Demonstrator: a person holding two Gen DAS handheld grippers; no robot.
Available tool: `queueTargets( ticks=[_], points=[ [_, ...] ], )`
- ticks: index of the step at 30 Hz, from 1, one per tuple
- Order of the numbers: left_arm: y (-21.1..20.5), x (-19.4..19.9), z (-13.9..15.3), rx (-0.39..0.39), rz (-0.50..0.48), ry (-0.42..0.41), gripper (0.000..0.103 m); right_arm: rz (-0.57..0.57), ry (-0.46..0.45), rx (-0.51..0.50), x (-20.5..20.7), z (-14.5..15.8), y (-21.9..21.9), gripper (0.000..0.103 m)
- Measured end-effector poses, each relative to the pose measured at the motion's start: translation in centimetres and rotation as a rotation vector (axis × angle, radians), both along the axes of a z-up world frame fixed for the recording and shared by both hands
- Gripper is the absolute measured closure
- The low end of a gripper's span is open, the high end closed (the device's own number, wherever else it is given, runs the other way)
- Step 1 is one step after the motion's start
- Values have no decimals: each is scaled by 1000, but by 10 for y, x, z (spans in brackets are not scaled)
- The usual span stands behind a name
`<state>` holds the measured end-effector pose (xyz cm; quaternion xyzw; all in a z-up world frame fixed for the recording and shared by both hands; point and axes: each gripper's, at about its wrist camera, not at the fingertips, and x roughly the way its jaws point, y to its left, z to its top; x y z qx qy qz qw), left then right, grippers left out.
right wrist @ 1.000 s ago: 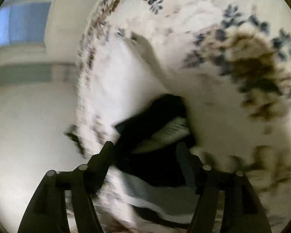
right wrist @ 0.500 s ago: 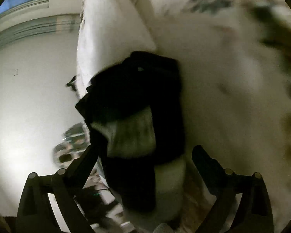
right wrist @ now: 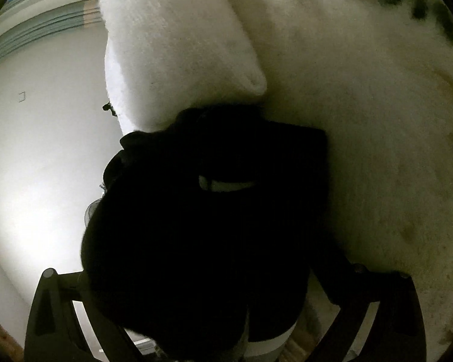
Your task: Fold small clothes
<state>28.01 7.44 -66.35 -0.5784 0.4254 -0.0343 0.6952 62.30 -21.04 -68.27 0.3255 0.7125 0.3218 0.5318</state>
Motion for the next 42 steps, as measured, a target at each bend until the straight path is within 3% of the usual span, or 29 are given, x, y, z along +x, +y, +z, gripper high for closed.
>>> queueTargets(
  ticks=[1, 2, 3, 4, 5, 9, 13, 16, 17, 19, 20, 22, 24, 27, 29, 31, 34, 35, 37, 38, 39, 42],
  points=[
    [-1, 6, 3, 21, 34, -1, 28, 11, -19, -10, -2, 2, 1, 4],
    [-2, 10, 7, 42, 61, -2, 29, 19, -47, -23, -7, 6, 1, 20],
    [-2, 15, 12, 60, 83, -8, 41, 13, -44, -30, -11, 6, 0, 54],
    [0, 17, 17, 79, 93, -7, 55, -14, -43, -45, -16, 6, -3, 60],
    [3, 19, 22, 72, 92, -26, 76, -48, -57, -48, -20, 10, -8, 66],
    [26, 29, 54, 75, 2, -79, 78, -230, -86, -42, -59, 35, -33, 78],
    [60, 46, 96, 110, -132, -133, 78, -351, -57, -30, -141, 63, -49, 81],
    [68, 61, 114, 157, -293, -134, 75, -415, -17, -45, -237, 76, -55, 82],
    [68, 65, 111, 196, -354, -105, 68, -428, -6, -63, -258, 78, -58, 82],
    [65, 67, 98, 305, -454, -11, 44, -458, 58, -108, -299, 69, -59, 81],
    [65, 63, 87, 354, -485, 45, 35, -473, 118, -131, -318, 55, -59, 76],
    [69, 45, 69, 373, -493, 111, 35, -497, 191, -148, -335, 37, -69, 73],
    [78, 23, 72, 380, -445, 116, 35, -503, 229, -171, -347, 36, -82, 47],
    [89, -13, 87, 472, -367, 125, 35, -446, 187, -227, -350, 57, -95, 47],
    [94, -41, 94, 602, -326, 174, 35, -408, 152, -275, -348, 79, -108, 46],
    [95, -72, 83, 724, -301, 280, 35, -370, 130, -321, -343, 97, -124, 39],
    [97, -101, 41, 740, -293, 449, 35, -287, 63, -364, -314, 122, -112, 38],
    [97, -104, 35, 732, -283, 456, 34, -252, 12, -378, -297, 130, -105, 38],
    [95, -104, 31, 743, -249, 421, 19, -193, -74, -415, -265, 136, -86, 38],
    [95, -101, 27, 723, -234, 416, 4, -176, -108, -426, -254, 136, -80, 38],
    [93, -95, 22, 707, -227, 419, 0, -151, -166, -437, -235, 134, -67, 38],
    [85, -81, 14, 788, -242, 505, 0, -54, -286, -510, -185, 121, -25, 38]
  ],
)
